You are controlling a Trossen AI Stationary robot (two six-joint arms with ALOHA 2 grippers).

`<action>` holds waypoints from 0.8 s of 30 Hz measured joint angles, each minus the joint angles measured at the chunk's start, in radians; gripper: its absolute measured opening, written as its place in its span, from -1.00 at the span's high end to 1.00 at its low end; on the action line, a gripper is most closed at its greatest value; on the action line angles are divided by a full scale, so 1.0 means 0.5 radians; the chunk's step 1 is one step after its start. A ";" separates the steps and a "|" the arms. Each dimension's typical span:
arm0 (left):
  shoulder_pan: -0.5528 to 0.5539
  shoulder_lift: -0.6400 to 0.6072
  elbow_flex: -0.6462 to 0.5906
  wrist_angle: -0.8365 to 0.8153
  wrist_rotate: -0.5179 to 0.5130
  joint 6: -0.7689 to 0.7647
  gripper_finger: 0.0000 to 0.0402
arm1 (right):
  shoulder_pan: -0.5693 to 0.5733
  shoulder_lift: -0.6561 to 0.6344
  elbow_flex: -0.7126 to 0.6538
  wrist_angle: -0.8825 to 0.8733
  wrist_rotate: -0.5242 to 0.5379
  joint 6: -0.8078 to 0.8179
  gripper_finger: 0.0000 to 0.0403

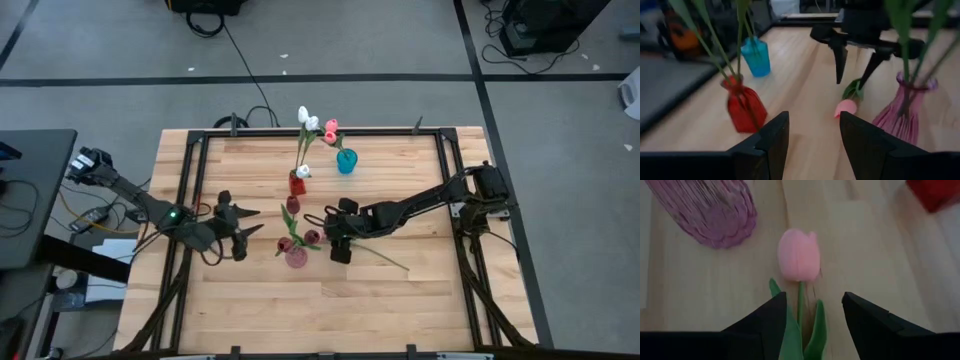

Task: Sort flowers into vase by color
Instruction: Put the pink tulip into the blue flower vase

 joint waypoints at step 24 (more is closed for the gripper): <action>-0.197 -0.769 0.000 -0.401 -0.229 0.183 0.10 | -0.058 0.061 -0.009 -0.043 -0.253 -0.076 0.17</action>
